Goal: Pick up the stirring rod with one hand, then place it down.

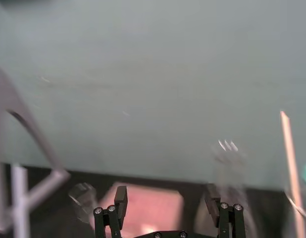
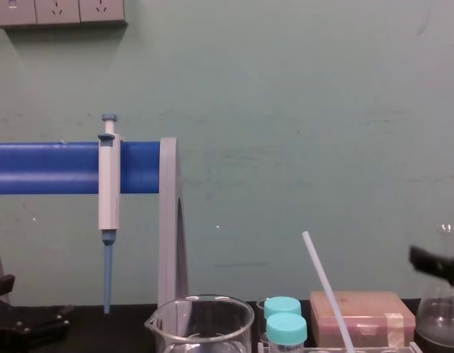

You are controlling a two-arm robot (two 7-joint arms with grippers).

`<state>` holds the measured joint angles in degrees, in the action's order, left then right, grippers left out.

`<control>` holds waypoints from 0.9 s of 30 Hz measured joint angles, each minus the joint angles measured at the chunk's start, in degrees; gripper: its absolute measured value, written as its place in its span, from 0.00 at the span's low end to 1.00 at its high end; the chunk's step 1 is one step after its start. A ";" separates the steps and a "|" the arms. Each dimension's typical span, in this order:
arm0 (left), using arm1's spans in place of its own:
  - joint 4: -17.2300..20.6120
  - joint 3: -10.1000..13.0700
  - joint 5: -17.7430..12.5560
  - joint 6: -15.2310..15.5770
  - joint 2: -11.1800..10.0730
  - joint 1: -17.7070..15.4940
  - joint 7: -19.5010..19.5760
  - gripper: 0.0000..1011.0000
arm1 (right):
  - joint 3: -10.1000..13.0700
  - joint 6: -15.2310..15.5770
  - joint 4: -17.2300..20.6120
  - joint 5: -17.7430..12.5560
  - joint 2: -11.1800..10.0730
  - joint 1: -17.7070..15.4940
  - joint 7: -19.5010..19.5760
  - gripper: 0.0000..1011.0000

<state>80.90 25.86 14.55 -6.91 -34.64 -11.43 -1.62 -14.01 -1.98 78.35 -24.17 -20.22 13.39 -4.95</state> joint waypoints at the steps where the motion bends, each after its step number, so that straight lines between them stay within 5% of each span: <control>1: 0.00 0.00 0.00 0.00 0.00 0.00 0.00 0.99 | 0.08 0.41 -0.35 0.28 0.09 -0.17 0.49 0.99; 10: 0.00 0.00 0.00 0.00 0.00 0.00 0.00 0.99 | -0.40 4.45 -5.47 2.47 0.73 -0.25 0.78 0.99; 27: 0.00 0.00 0.00 0.00 0.00 0.00 0.00 0.99 | -0.30 4.17 -4.98 2.31 0.69 -0.32 0.87 0.99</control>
<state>80.90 25.86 14.55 -6.91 -34.65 -11.43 -1.62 -14.31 2.19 73.37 -21.86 -19.53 13.07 -4.08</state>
